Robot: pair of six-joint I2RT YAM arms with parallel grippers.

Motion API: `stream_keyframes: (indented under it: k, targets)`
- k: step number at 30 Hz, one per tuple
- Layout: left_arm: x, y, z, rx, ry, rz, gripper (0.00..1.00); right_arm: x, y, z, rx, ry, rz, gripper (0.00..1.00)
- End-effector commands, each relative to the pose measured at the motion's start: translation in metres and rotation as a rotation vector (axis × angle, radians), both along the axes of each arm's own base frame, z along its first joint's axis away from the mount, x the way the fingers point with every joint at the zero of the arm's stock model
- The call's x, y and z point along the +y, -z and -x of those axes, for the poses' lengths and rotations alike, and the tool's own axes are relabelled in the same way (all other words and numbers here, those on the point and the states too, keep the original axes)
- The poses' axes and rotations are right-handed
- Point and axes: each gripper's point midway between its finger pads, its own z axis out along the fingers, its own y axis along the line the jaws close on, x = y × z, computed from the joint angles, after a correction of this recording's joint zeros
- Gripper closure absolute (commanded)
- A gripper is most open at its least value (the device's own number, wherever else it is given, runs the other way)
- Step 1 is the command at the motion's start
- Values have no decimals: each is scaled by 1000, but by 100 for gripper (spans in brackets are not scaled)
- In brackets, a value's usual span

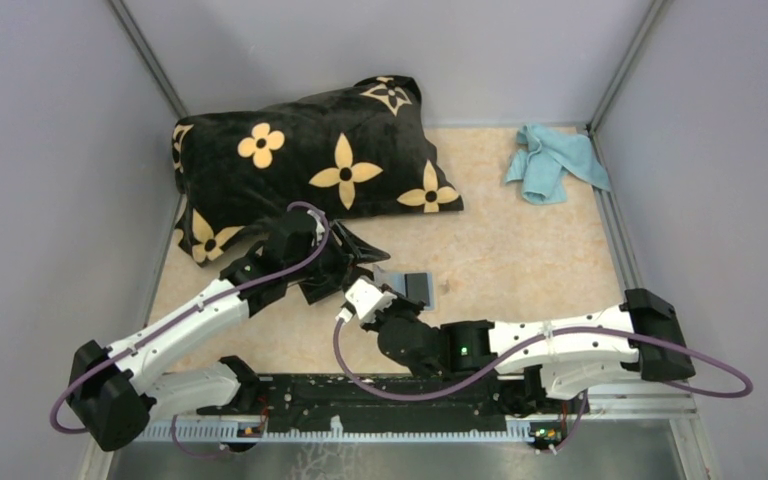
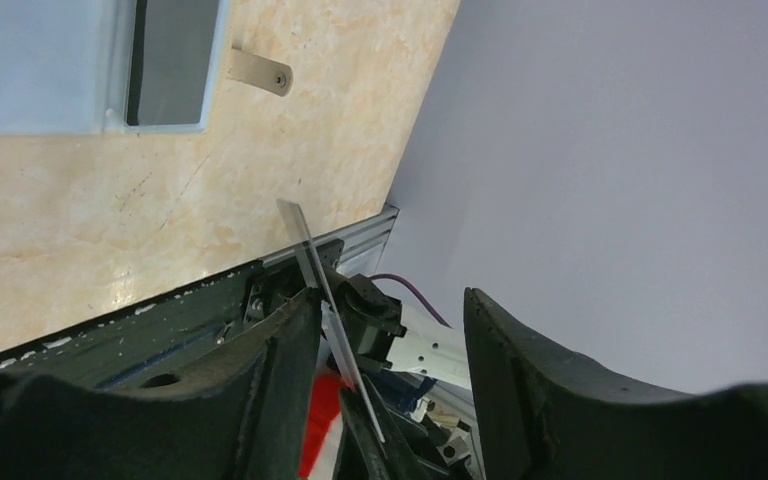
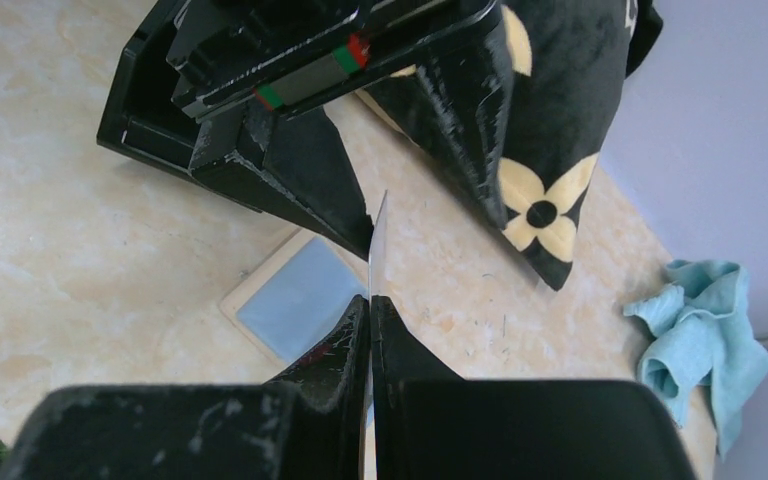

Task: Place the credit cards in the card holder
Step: Pick up the credit card from the storage box.

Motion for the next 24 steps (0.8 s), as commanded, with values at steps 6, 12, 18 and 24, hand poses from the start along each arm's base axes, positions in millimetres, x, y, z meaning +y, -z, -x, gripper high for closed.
stream_keyframes:
  k: [6,12,18,24]
  targets:
    - [-2,-1,8,-30,63,74,58,14,-27,9,-110,9,-18,100]
    - [-3,-4,10,-46,84,108,85,18,-23,14,-140,13,19,100]
    - [-1,-2,8,-70,77,149,100,16,-18,16,-131,39,18,99]
    - [5,5,-10,-236,19,141,100,-1,-10,21,18,128,-106,69]
